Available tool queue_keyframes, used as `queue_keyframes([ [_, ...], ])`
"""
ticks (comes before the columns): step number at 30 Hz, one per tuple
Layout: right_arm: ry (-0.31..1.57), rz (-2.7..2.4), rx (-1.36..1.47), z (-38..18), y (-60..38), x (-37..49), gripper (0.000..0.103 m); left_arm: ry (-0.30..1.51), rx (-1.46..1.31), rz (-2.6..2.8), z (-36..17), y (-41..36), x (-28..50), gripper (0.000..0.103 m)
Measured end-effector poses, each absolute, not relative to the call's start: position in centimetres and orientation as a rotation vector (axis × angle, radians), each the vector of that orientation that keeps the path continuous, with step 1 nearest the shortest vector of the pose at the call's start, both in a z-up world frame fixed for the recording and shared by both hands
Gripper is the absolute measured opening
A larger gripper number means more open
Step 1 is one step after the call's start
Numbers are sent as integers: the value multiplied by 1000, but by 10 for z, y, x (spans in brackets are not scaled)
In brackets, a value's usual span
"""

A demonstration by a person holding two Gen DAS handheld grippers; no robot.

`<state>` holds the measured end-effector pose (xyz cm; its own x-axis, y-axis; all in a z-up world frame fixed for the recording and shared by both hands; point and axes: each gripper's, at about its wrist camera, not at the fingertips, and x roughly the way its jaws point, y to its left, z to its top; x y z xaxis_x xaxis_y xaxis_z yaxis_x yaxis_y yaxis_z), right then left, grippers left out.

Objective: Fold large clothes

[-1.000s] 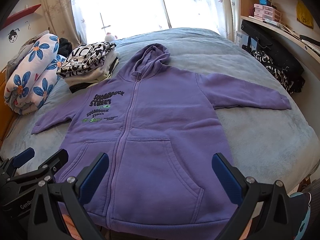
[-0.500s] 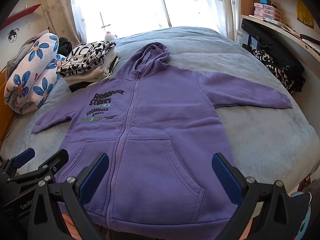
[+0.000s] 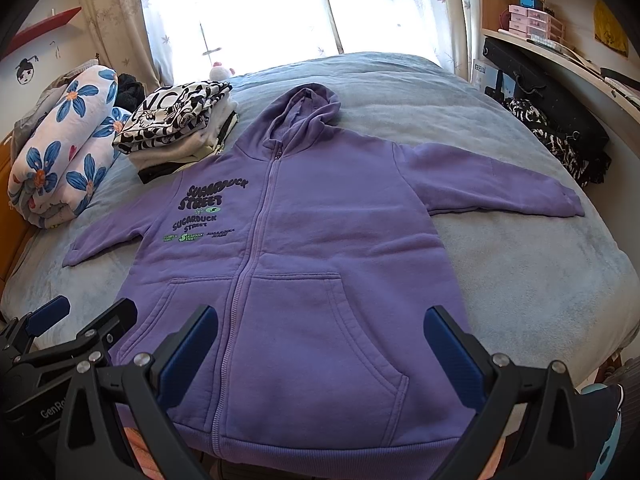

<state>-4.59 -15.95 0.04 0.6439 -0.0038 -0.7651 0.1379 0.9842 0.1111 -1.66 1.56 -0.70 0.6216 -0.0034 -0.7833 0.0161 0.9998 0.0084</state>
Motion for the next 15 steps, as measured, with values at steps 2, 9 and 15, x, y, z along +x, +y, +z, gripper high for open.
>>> queue_keyframes([
  [2, 869, -81, 166, 0, -160, -46, 103, 900, 16, -11, -9, 16, -17, 101],
  [9, 875, -79, 171, -2, -157, -47, 103, 902, 18, -10, -11, 17, -18, 101],
  [15, 887, -75, 189, -5, -155, -49, 103, 905, 22, -10, -12, 17, -18, 101],
])
